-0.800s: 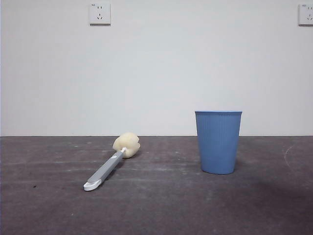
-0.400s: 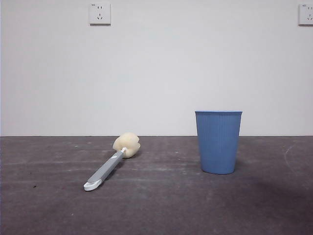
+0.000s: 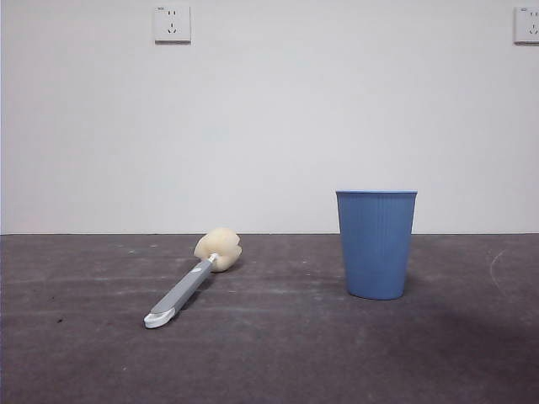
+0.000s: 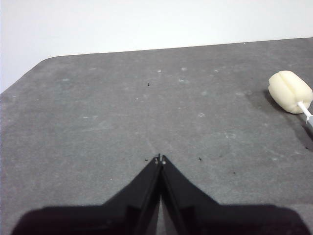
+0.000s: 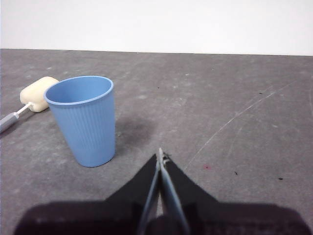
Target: Pick up the cup brush,pick up the cup,insert the brush into the cup,clean the cup,put the cup brush back,put the cup back to the fixed position on the table
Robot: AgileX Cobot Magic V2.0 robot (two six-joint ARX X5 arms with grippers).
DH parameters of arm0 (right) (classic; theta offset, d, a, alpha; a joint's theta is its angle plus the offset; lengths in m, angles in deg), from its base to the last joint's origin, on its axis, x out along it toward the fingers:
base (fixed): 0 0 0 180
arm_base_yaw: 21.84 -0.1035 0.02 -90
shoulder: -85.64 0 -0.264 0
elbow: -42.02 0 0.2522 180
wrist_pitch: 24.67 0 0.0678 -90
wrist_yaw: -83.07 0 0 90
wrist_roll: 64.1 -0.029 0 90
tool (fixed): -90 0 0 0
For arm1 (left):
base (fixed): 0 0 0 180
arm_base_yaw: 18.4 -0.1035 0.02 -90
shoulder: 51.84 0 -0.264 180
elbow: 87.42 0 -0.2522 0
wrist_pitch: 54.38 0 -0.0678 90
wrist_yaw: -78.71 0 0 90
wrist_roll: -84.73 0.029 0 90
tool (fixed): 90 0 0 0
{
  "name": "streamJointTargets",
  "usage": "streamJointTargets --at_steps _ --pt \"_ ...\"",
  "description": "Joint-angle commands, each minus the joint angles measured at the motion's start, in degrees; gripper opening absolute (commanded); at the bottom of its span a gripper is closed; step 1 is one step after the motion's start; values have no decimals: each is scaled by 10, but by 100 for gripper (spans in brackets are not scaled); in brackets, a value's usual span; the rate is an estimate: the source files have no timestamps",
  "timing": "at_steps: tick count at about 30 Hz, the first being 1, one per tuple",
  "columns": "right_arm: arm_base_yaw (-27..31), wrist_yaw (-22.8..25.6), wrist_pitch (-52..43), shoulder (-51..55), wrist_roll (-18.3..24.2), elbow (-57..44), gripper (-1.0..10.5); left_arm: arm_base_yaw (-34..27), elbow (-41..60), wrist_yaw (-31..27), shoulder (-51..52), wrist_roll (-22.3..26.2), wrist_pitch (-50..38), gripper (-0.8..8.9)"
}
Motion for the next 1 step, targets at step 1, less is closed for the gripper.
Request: streamJointTargets --at_steps 1 --pt "0 -1 4 0 -5 -8 2 -1 8 -1 1 -4 -4 -4"
